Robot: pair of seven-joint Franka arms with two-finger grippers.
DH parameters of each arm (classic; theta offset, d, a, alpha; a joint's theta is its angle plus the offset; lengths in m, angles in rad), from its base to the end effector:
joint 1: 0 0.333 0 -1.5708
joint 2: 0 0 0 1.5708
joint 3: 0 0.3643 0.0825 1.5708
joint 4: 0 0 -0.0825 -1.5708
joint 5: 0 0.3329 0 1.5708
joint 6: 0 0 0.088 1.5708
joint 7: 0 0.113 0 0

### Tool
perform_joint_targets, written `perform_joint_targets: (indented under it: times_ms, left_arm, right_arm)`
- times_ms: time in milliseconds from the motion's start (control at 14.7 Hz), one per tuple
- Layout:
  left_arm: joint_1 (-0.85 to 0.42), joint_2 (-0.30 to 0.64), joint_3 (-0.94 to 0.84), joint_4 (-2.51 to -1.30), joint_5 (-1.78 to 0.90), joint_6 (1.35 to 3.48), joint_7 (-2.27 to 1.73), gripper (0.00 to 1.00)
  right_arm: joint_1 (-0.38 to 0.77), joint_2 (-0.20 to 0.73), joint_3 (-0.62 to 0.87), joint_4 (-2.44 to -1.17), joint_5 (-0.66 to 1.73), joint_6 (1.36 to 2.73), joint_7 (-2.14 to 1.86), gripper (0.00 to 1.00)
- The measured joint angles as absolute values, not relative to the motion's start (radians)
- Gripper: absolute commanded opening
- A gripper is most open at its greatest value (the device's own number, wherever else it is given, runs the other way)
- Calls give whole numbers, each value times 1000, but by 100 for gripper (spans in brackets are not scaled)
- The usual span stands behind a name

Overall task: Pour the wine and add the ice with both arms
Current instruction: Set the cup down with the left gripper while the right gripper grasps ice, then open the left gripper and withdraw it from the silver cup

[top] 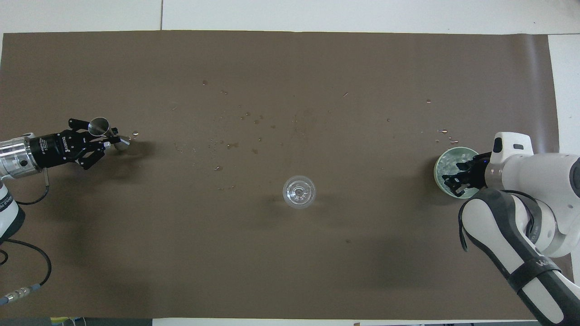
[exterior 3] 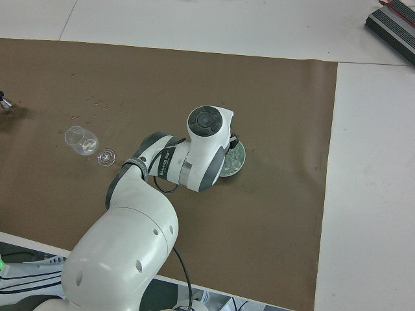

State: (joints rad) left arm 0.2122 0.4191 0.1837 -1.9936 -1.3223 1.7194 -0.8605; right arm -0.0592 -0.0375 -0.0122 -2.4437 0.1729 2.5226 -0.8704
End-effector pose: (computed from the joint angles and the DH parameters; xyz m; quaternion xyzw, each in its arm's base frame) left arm 0.5538 0.1174 0.3416 0.4463 0.6874 -0.3696 0.4378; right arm 0.4525 -0.0334 0.4065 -0.9424 -0.3248 -0.0763 0.0221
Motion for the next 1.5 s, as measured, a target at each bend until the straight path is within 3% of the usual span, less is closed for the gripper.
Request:
perform_joint_targets:
  times_ms: [614,955,1297,1433,1501]
  left_arm:
    - [293,460,183,-1996,-1349,1686,-752,0]
    - [297,463,183,-2002,-1355,1691,-708,0]
    - [298,463,183,-2010,-1356,1702,-685,0]
    - [298,463,183,-2011,-1356,1704,-685,99]
    - [298,463,183,-2011,-1356,1704,-684,100]
  right_arm:
    - [-60,-37,-13,-2449,173,2523,-870,51]
    - [-60,-37,-13,-2457,173,2524,-870,38]
    - [-60,-37,-13,-2459,173,2524,-870,35]
    - [-59,-37,-12,-2459,173,2524,-870,33]
    - [-59,-37,-12,-2459,173,2524,-870,33]
